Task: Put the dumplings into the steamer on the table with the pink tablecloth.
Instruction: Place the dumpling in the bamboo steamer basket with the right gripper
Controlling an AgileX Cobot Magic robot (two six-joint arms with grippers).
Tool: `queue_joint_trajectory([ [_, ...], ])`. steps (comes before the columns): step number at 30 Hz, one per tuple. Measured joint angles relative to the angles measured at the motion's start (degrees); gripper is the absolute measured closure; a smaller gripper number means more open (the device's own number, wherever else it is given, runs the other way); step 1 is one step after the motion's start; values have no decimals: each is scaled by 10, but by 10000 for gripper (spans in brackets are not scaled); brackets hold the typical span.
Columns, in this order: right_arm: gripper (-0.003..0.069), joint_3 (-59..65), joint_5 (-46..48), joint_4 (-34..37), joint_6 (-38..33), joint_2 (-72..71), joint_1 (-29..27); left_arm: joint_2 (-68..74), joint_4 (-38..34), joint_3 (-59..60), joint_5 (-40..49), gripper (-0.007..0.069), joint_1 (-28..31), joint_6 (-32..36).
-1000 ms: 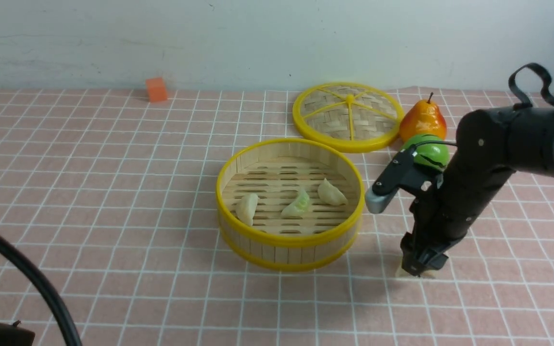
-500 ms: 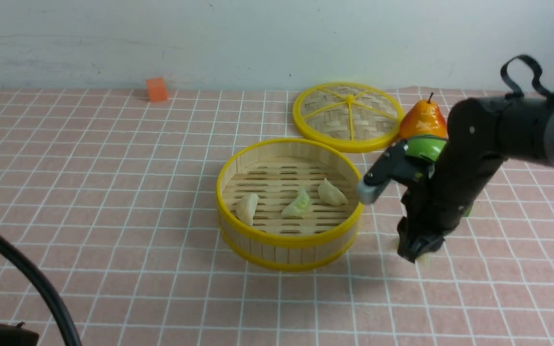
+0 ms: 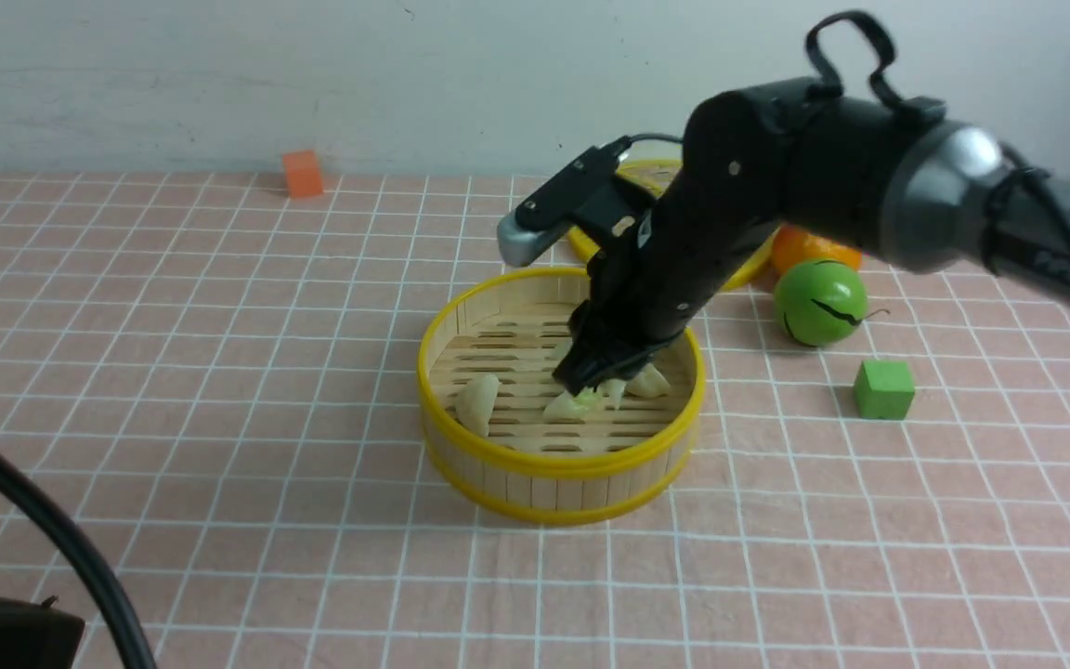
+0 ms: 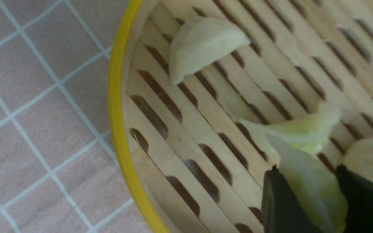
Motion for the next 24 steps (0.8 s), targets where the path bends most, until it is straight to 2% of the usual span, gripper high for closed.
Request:
queue_joint_trajectory([
  [7,437,-22,-1,0,-5,63,19,0,1,0,15,620,0,0],
  [10,355,-24,1,0,-10,64,24,-2,16,0,15,620,0,0],
  [13,228,-26,10,-6,-13,62,24,-22,46,4,13,620,0,-9],
  [17,150,-39,73,-19,-13,49,24,-79,63,39,-15,620,0,-40],
  [20,173,-58,132,-31,-6,21,24,-150,72,90,-44,620,0,-67],
  [22,228,-67,165,-34,5,-5,24,-202,81,134,-67,620,0,-86],
  [24,333,-69,198,-35,19,-43,24,-256,90,177,-90,620,0,-104],
])
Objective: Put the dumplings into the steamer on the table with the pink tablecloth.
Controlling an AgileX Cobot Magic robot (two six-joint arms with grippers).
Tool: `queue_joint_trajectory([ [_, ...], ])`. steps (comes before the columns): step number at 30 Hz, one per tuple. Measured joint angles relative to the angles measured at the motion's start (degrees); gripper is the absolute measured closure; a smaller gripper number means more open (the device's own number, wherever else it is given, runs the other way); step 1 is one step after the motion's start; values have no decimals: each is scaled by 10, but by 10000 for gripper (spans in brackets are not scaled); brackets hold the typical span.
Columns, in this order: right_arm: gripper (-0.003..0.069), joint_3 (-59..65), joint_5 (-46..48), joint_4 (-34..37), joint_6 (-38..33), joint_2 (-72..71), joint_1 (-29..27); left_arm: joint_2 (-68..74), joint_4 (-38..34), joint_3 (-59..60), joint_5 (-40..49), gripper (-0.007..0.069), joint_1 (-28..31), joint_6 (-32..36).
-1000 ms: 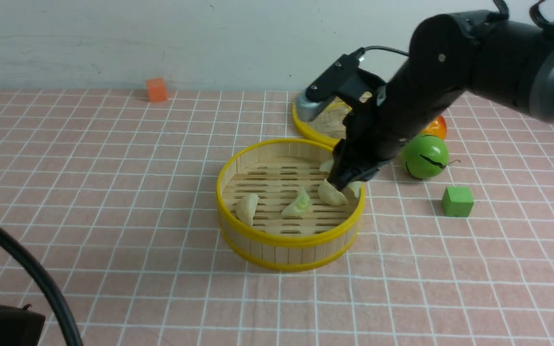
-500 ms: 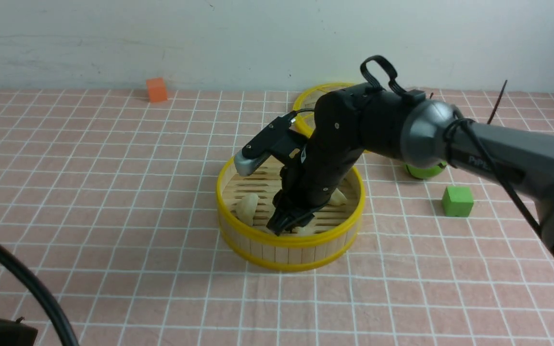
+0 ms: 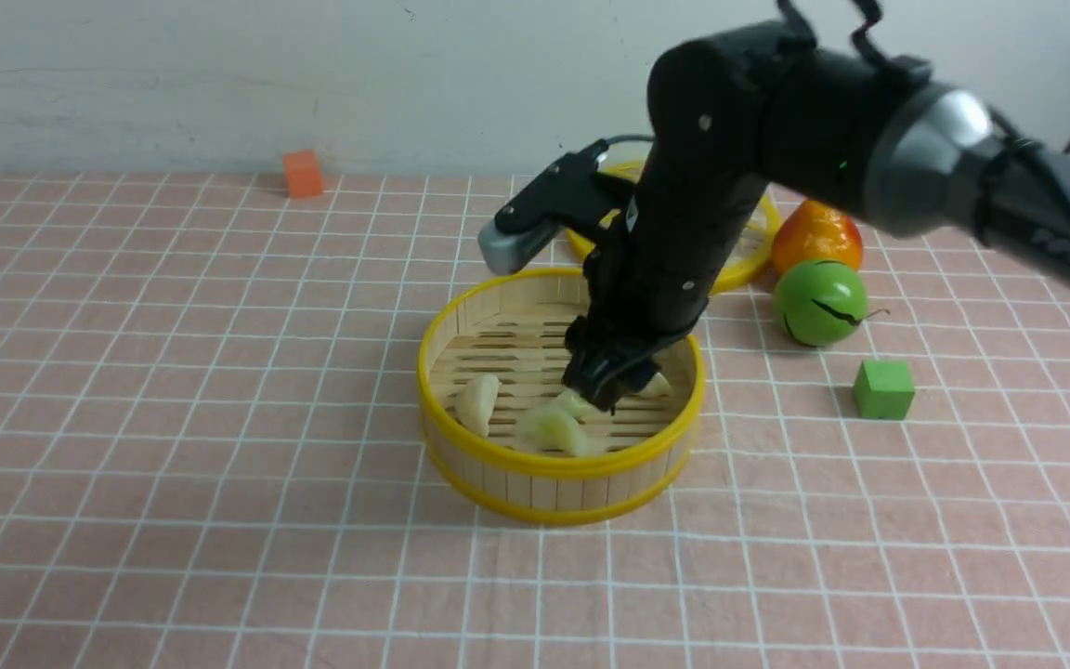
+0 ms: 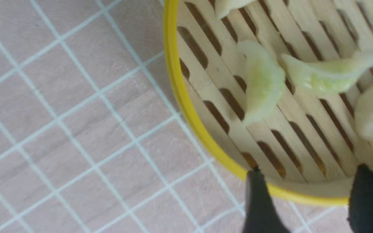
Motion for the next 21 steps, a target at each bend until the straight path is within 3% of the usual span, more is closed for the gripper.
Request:
queue_joint_trajectory([
  [4,582,12,21,9,14,-78,0,-98,14,65,-57,620,0,-36],
  [6,657,39,23,21,16,-116,0,-127,21,82,-78,617,0,-44],
  [11,678,154,3,45,25,-218,0,-138,34,97,-99,610,0,-48],
  [21,674,438,-231,82,28,-508,0,-138,35,97,-101,603,0,-49],
])
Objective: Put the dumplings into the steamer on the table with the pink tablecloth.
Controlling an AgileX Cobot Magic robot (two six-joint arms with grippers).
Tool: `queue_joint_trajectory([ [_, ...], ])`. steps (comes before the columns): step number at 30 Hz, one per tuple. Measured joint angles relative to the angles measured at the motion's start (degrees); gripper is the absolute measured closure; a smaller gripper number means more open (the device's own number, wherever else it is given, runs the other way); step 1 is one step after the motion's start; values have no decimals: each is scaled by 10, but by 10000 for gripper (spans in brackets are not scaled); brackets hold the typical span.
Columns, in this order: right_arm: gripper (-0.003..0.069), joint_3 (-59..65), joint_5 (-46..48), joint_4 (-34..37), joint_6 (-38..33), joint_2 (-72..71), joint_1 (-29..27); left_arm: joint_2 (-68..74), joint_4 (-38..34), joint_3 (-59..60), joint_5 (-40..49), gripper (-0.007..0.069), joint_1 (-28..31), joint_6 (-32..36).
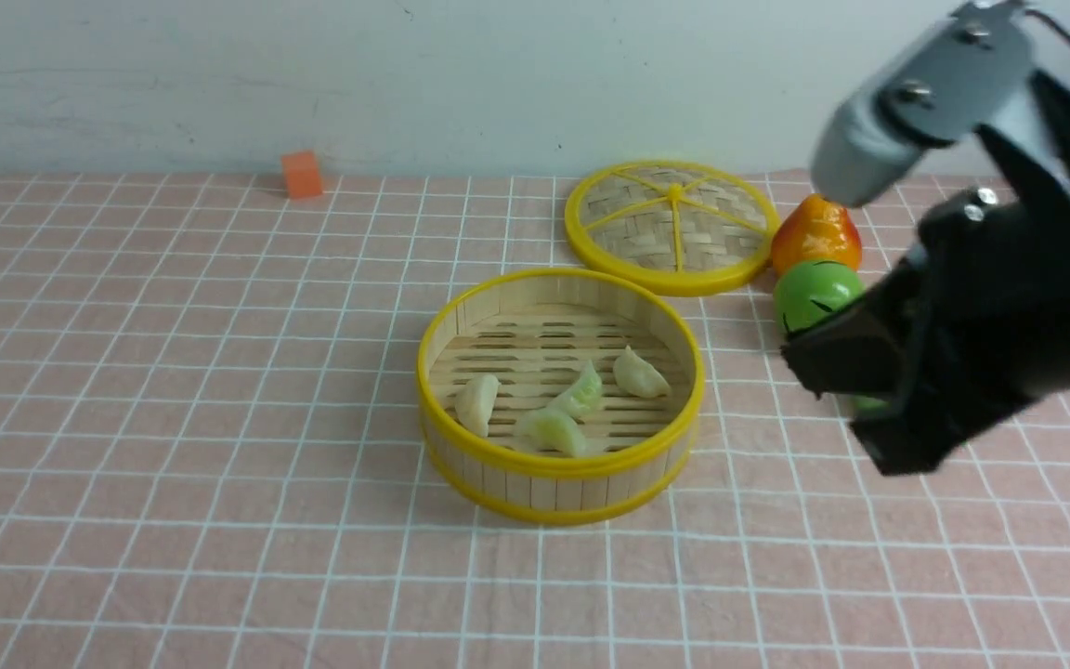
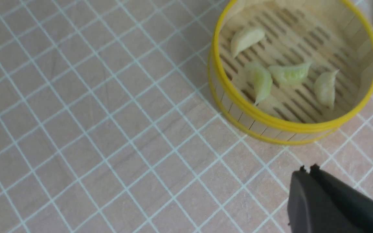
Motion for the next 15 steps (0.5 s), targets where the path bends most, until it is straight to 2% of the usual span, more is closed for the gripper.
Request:
queue_joint_trajectory([
  [6,670,120,-101,0,0,-158,0,0,0,0,-3,603,0,0],
  [15,664,142,-94,2,0,-214,0,0,0,0,-3,595,0,0],
])
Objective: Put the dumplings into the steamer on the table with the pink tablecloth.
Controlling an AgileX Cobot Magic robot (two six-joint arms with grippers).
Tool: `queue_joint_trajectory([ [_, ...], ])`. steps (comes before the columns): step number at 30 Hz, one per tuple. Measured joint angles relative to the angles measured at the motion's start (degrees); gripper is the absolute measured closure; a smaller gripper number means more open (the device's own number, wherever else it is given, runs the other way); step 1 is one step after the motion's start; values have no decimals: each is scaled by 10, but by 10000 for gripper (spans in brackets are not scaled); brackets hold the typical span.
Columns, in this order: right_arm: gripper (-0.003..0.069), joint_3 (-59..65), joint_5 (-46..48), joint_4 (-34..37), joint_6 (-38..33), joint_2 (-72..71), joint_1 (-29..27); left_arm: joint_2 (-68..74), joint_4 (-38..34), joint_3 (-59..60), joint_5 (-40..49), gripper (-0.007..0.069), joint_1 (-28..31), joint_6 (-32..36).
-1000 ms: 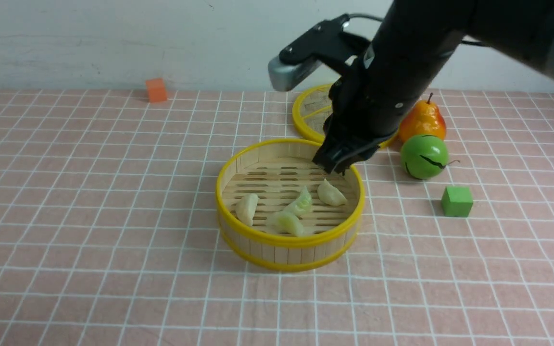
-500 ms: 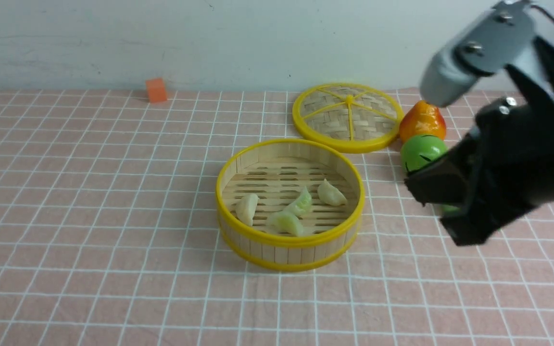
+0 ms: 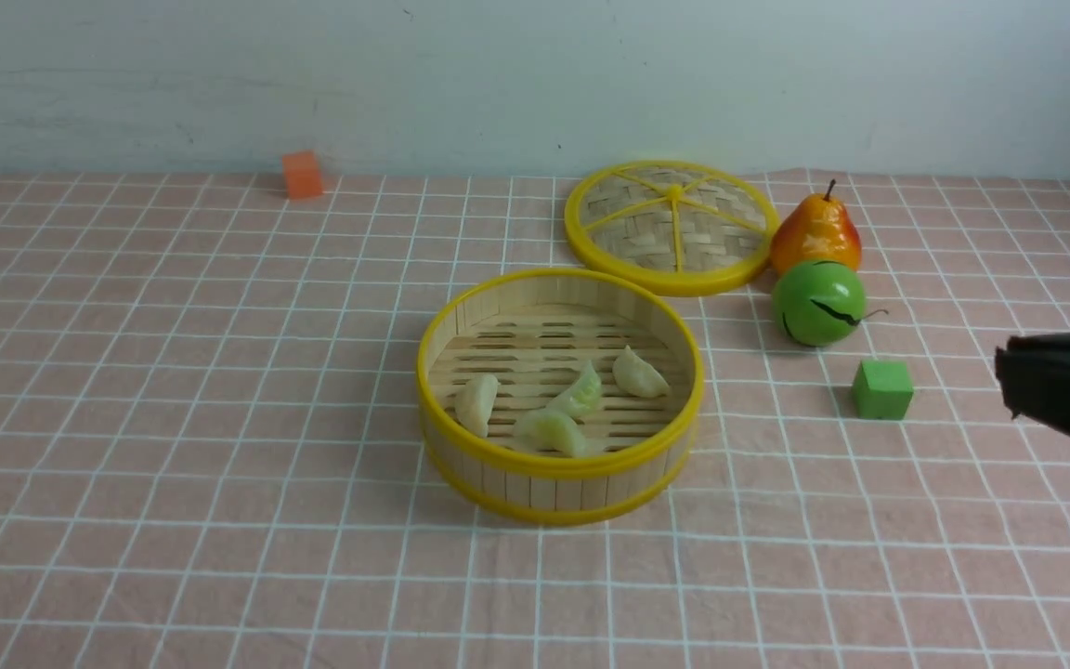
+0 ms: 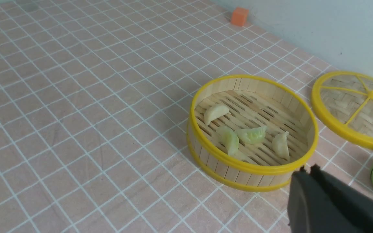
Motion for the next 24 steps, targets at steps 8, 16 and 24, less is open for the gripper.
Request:
queue_joint_trajectory([
  [8,661,0,26,0,0,-2,0,0,0,0,0,586,0,0],
  [16,677,30,-3,-4,3,-7,0,0,0,0,0,582,0,0],
  [24,680,302,-302,-7,49,-135,-47,0,0,0,0,572,0,0],
])
